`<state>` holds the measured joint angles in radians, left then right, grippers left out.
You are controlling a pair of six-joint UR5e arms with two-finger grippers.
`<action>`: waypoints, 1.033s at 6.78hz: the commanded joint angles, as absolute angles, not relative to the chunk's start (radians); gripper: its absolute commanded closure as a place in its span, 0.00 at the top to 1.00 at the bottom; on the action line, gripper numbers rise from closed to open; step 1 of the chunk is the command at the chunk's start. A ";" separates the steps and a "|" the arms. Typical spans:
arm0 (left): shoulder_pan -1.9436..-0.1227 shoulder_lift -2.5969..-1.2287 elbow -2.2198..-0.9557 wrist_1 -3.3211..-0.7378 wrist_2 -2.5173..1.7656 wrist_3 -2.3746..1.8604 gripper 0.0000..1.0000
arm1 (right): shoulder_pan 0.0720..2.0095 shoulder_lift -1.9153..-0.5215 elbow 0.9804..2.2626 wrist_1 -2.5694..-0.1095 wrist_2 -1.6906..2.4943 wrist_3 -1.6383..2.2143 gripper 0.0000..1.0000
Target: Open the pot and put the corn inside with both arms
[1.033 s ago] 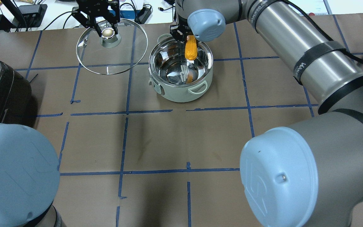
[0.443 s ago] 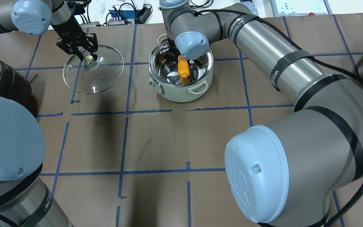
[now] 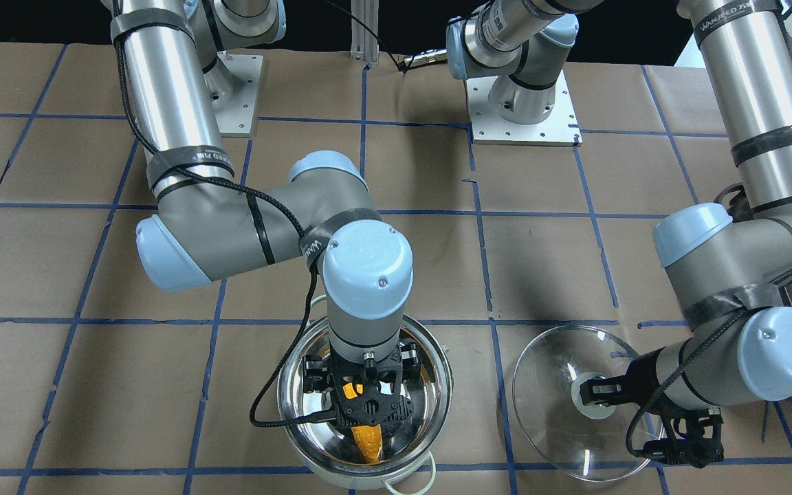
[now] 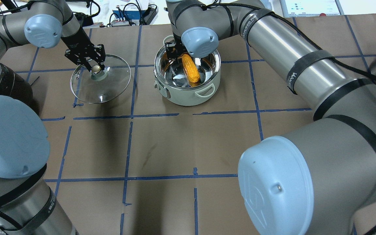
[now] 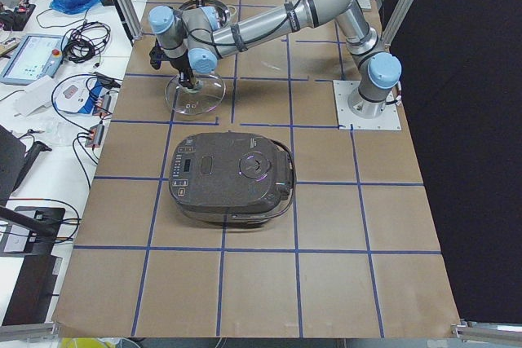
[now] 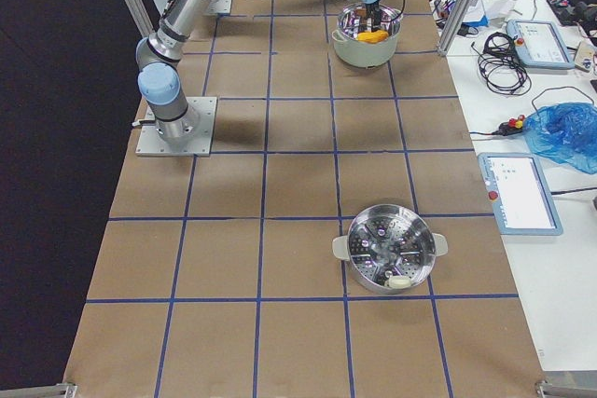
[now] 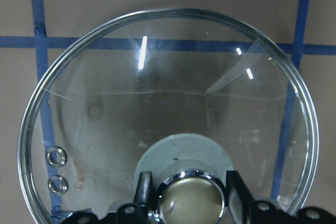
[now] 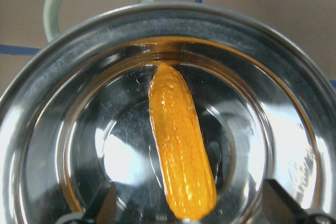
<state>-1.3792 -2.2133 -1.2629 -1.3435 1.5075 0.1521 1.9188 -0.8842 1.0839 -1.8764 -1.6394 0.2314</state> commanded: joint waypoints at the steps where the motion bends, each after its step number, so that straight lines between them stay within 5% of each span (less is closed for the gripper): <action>1: -1.379 -2.224 -1.266 -1.335 1.508 0.149 0.34 | 1.893 -1.091 1.136 -1.641 -1.637 0.223 1.00; 2: -1.379 -2.221 -1.266 -1.336 1.508 0.146 0.99 | 1.860 -1.183 1.210 -1.634 -1.632 0.229 1.00; 7: -1.404 -1.953 -1.249 -1.630 1.597 0.094 1.00 | 1.666 -1.446 1.408 -1.561 -1.626 0.123 0.97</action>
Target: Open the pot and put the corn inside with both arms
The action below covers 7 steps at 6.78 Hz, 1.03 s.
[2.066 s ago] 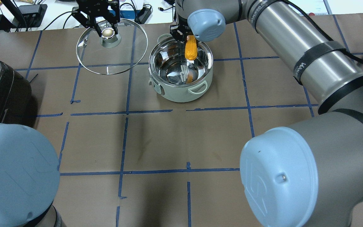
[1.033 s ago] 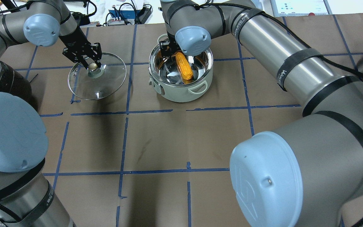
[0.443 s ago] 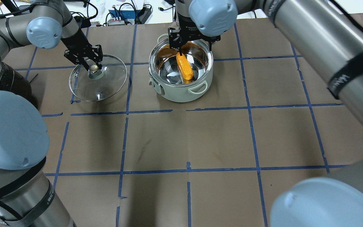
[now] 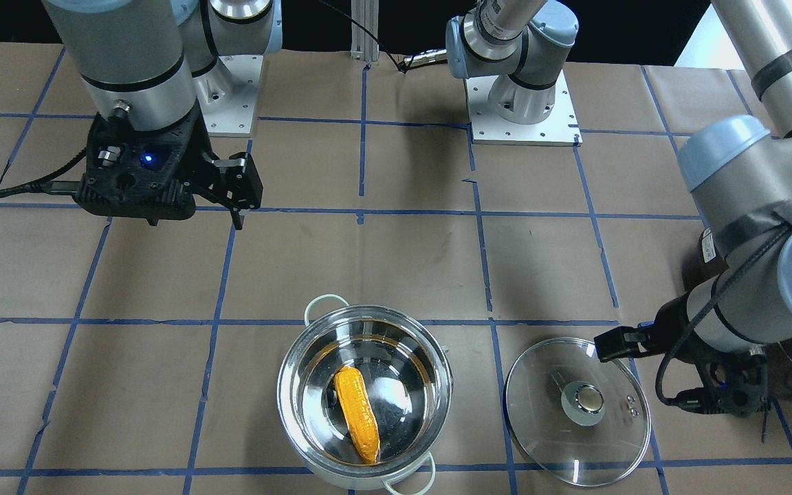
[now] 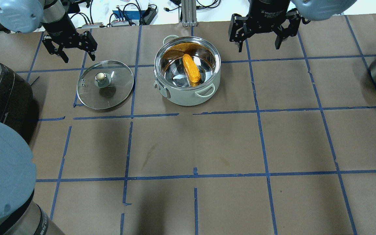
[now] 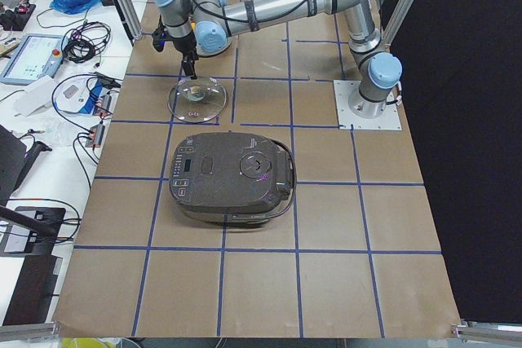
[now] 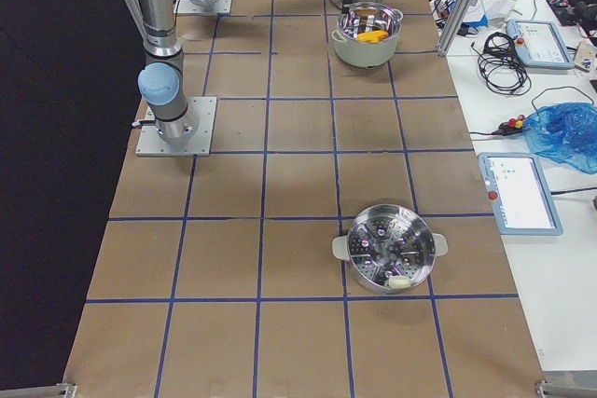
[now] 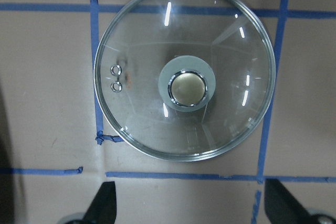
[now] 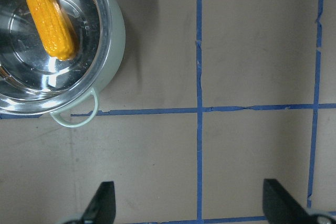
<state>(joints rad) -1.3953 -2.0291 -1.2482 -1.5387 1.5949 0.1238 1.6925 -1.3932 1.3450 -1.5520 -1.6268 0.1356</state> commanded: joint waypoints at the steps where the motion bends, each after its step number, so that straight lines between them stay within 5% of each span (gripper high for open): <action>1: -1.420 -1.884 -1.250 -1.700 1.595 0.078 1.00 | 1.642 -1.494 1.454 -1.556 -1.612 0.117 0.96; 7: -1.563 -1.792 -1.281 -1.701 1.612 0.052 1.00 | 1.644 -1.502 1.460 -1.600 -1.603 0.115 1.00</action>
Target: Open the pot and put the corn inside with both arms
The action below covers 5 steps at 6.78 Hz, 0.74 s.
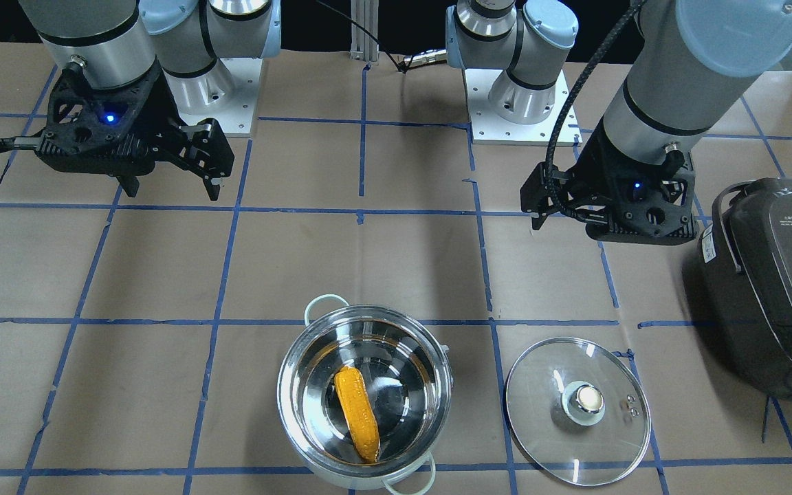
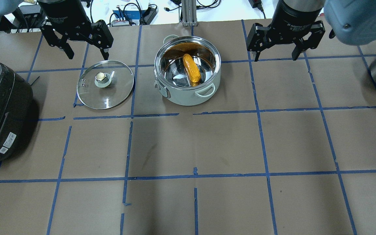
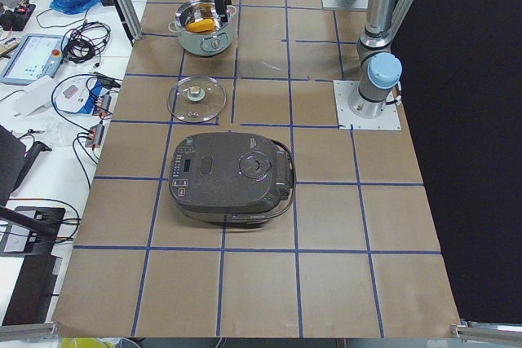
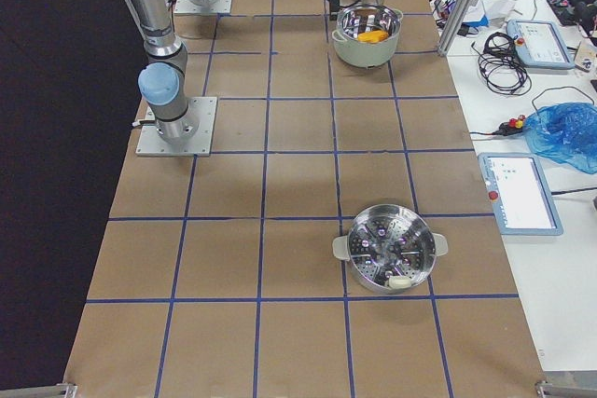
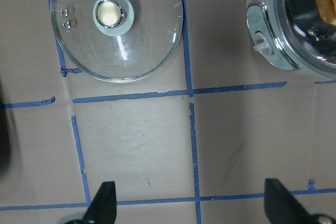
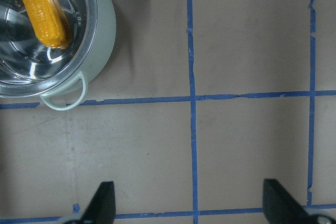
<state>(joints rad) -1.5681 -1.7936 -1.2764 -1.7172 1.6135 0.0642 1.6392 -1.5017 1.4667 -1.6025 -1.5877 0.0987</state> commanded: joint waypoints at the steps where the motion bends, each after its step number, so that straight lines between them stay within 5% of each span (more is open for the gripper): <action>1: -1.562 -1.790 -1.281 -1.668 1.614 0.025 1.00 | 1.643 -1.502 1.462 -1.597 -1.598 0.121 1.00; 5: -1.560 -1.789 -1.282 -1.661 1.615 -0.032 1.00 | 1.646 -1.503 1.468 -1.597 -1.601 0.115 0.99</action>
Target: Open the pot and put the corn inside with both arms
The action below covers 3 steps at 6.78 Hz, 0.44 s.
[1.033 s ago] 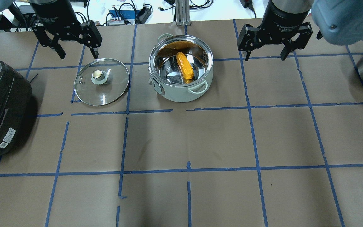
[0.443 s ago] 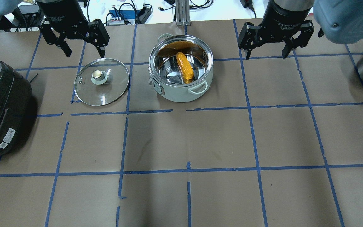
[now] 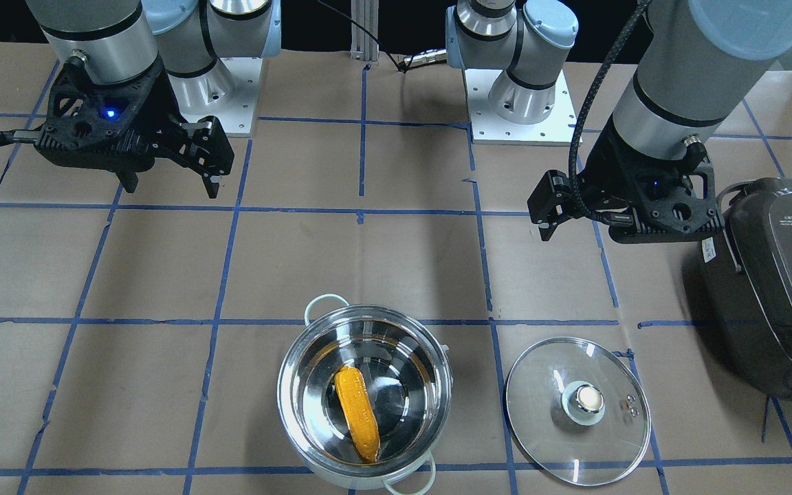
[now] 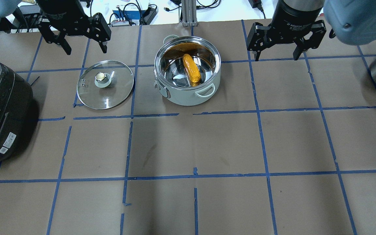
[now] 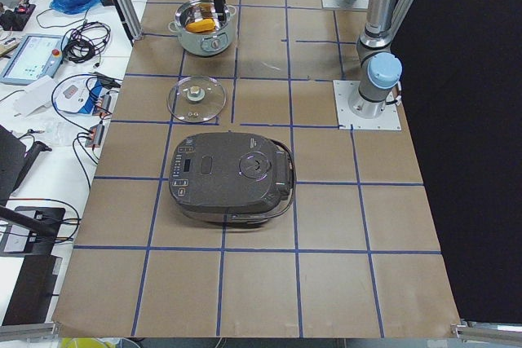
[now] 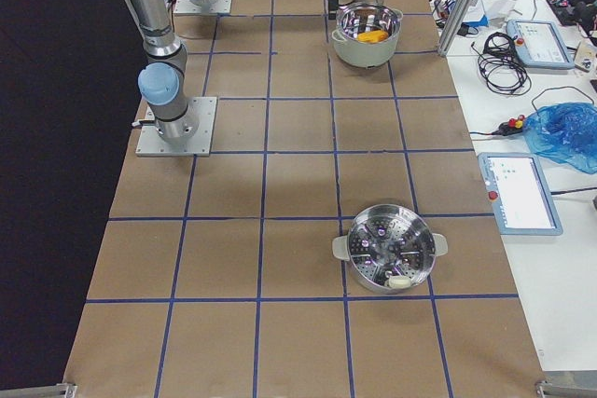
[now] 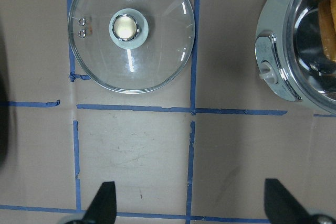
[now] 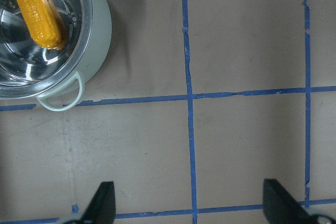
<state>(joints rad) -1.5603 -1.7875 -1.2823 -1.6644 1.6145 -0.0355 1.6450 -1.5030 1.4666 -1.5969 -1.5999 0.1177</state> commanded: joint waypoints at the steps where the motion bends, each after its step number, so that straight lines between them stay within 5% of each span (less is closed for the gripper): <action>1: -1.559 -1.790 -1.282 -1.657 1.615 -0.020 1.00 | 1.646 -1.503 1.470 -1.597 -1.601 0.115 0.99; 3: -1.559 -1.790 -1.282 -1.652 1.615 -0.017 1.00 | 1.647 -1.503 1.470 -1.597 -1.598 0.115 1.00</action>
<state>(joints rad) -1.5587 -1.7898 -1.2824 -1.6540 1.6153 -0.0192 1.6465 -1.5033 1.4693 -1.5969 -1.6000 0.1159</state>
